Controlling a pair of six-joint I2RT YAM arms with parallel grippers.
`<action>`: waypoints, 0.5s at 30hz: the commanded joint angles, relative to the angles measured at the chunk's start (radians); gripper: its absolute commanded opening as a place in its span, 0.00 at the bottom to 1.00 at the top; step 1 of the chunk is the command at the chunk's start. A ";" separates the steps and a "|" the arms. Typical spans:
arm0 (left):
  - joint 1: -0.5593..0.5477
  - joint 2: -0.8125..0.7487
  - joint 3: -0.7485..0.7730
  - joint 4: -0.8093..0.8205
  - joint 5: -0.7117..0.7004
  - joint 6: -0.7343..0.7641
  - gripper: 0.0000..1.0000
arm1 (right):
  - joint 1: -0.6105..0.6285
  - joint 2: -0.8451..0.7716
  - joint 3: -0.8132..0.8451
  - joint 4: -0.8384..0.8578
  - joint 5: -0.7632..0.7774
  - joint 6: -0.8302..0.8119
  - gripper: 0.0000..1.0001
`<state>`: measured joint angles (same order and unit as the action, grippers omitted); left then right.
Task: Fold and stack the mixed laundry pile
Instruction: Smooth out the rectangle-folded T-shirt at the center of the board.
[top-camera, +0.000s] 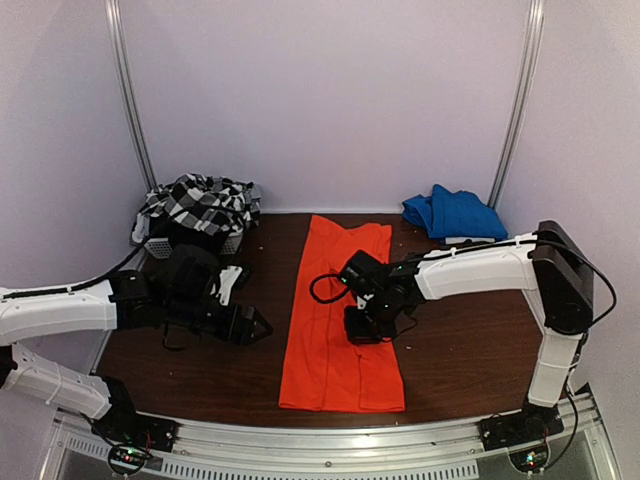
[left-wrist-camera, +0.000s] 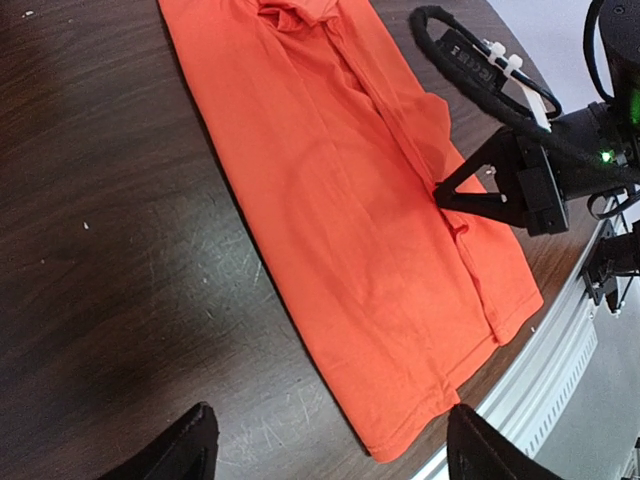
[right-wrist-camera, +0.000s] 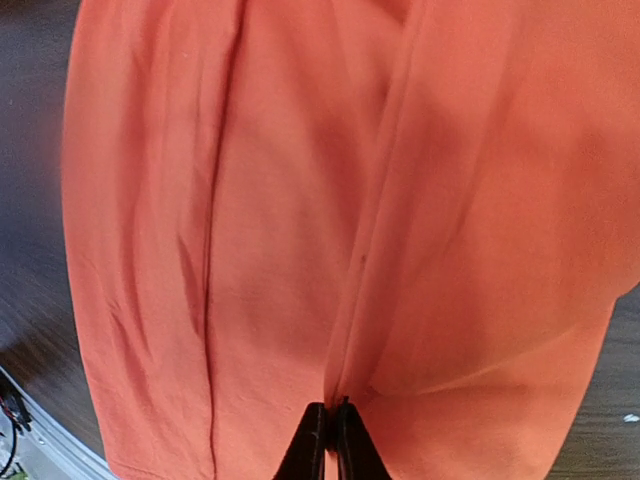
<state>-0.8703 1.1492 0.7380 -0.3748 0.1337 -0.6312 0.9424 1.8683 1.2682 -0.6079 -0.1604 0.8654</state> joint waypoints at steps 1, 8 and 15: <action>-0.006 0.019 -0.022 0.016 0.003 0.004 0.80 | 0.010 0.009 -0.049 0.127 -0.118 0.064 0.18; -0.019 -0.017 -0.048 0.016 0.006 -0.009 0.80 | 0.057 -0.172 -0.090 0.042 -0.047 0.080 0.23; -0.024 -0.047 -0.069 0.013 0.009 -0.015 0.80 | 0.165 -0.224 -0.156 -0.007 -0.028 0.139 0.22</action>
<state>-0.8856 1.1324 0.6827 -0.3748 0.1356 -0.6380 1.0481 1.6436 1.1591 -0.5701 -0.2165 0.9554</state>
